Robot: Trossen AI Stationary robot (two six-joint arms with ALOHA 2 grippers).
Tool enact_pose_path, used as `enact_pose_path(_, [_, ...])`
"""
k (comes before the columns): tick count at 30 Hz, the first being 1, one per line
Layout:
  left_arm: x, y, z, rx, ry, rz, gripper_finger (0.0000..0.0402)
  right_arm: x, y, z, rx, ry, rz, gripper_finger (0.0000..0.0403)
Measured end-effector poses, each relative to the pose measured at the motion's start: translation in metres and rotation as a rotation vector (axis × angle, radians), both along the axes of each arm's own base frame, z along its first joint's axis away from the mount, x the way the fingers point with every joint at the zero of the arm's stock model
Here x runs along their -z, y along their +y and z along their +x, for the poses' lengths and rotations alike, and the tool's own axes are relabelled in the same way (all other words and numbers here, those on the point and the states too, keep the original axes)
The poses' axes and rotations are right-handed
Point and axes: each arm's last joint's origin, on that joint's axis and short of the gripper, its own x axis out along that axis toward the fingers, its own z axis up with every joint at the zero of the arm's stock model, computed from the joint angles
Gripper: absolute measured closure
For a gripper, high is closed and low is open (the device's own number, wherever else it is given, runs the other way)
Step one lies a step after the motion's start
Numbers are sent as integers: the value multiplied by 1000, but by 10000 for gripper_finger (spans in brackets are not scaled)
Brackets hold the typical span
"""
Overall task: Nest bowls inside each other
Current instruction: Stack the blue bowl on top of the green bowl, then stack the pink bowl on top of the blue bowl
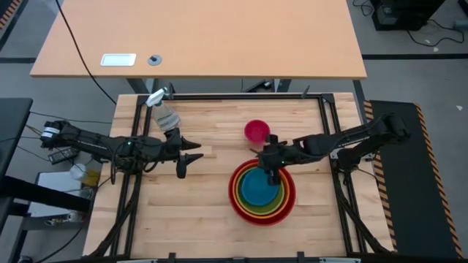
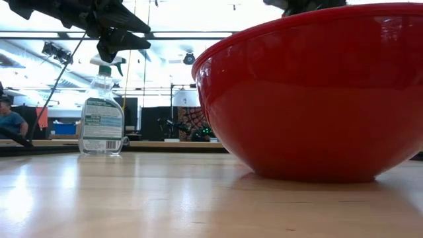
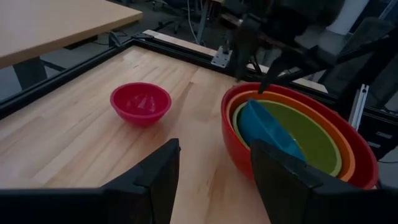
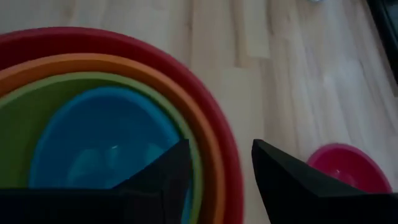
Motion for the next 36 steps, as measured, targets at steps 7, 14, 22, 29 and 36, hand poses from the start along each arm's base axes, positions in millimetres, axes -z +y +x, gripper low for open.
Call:
enact_pose_path(7, [1, 0, 0, 6, 16, 5, 202, 12, 8, 6, -51, 48, -45, 223])
enact_pose_path(14, [3, 0, -1, 6, 32, 9, 202, 49, 9, 21, -28, 181, -134, 223])
enact_pose_path(22, [4, 0, -1, 4, 47, 6, 202, 10, 13, 24, -2, 84, -145, 223])
enact_pose_path(29, [8, 0, -3, 3, 88, 14, 202, 0, -3, 23, 197, 17, -214, 223])
enact_pose_path(36, [10, 0, -4, 6, 110, 14, 202, 23, -69, 14, 445, 120, -75, 230])
